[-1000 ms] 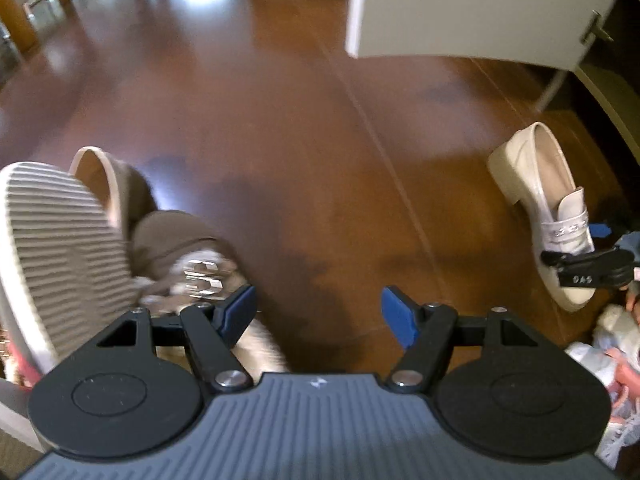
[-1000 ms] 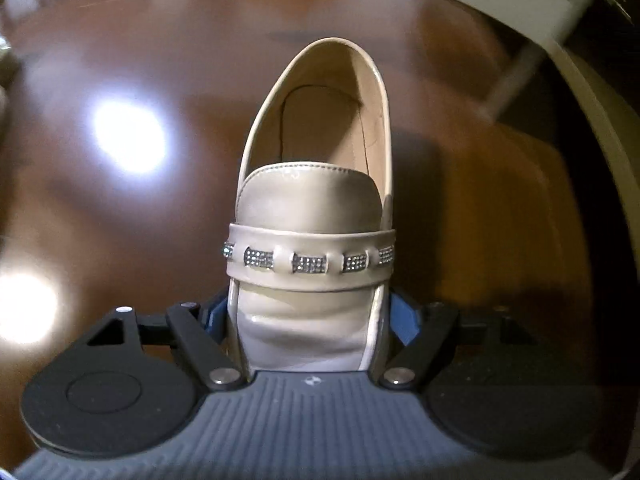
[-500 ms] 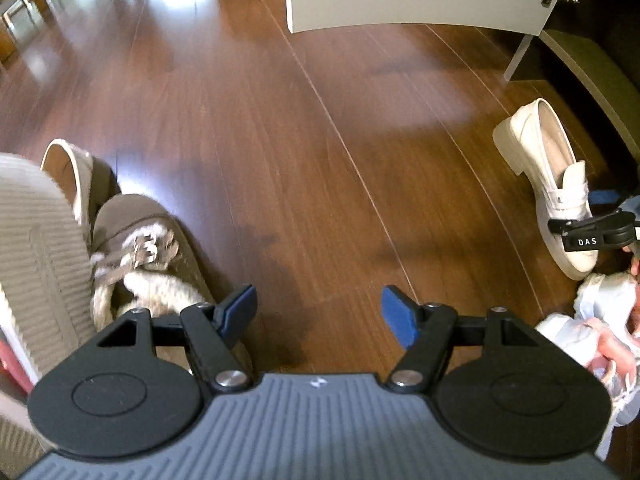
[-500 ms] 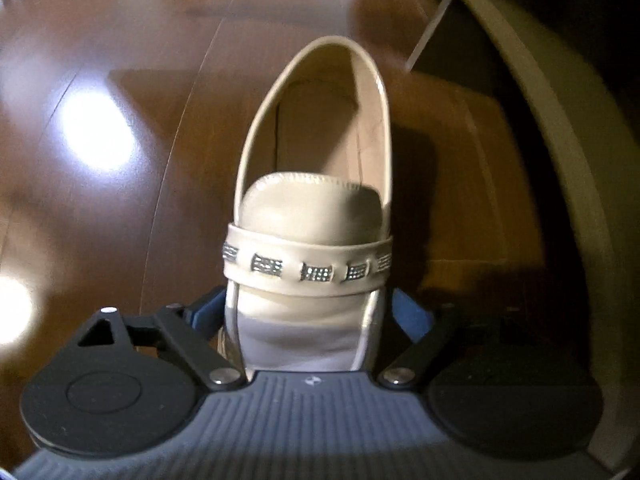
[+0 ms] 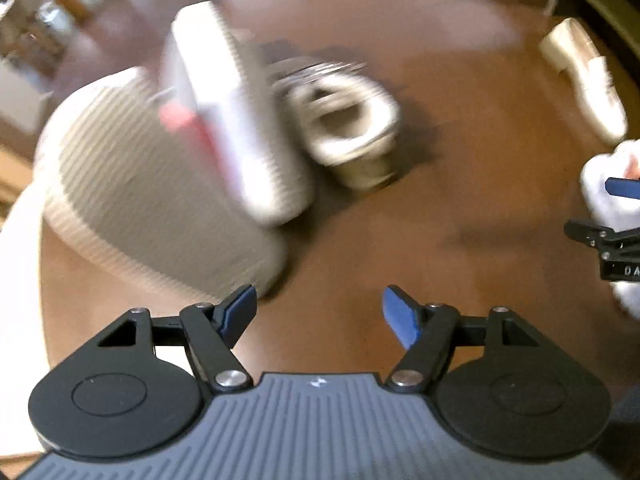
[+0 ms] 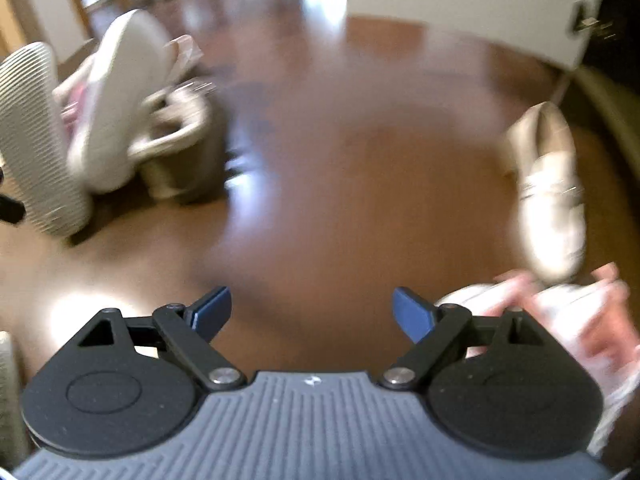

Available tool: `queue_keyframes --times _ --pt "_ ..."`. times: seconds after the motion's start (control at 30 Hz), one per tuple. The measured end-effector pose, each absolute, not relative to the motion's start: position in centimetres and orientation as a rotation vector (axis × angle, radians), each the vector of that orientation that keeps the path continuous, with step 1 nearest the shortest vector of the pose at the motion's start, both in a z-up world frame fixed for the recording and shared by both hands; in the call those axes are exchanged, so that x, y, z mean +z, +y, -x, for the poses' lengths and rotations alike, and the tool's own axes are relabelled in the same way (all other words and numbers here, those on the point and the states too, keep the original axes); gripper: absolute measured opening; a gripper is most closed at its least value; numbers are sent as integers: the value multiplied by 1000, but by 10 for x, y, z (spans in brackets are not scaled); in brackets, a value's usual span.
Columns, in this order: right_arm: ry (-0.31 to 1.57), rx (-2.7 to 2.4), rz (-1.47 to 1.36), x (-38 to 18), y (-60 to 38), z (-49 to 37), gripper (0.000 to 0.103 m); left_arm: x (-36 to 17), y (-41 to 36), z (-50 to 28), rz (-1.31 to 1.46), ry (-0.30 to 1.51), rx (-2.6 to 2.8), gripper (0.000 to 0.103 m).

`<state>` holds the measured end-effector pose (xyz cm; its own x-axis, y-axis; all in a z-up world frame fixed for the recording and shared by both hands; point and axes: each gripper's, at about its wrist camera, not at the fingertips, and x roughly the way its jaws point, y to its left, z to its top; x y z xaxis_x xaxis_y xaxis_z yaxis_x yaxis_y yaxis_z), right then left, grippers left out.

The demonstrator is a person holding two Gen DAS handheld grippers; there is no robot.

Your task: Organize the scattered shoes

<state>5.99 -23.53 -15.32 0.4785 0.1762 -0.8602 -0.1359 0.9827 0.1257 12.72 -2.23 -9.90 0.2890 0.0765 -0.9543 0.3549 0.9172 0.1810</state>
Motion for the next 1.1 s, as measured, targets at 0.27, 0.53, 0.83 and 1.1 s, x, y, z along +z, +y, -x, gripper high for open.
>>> queue_keyframes --times 0.27,0.53,0.83,1.1 --pt "907 493 143 -94 -168 -127 90 -47 72 -164 -331 1278 -158 73" --pt "865 704 414 -87 -99 -184 92 -34 109 -224 -339 1167 -158 73" --pt "902 589 202 -90 -113 -254 83 -37 130 -266 -223 1127 -150 73" --pt "994 556 23 -140 -80 -325 65 -40 132 -285 -151 1133 -152 74"
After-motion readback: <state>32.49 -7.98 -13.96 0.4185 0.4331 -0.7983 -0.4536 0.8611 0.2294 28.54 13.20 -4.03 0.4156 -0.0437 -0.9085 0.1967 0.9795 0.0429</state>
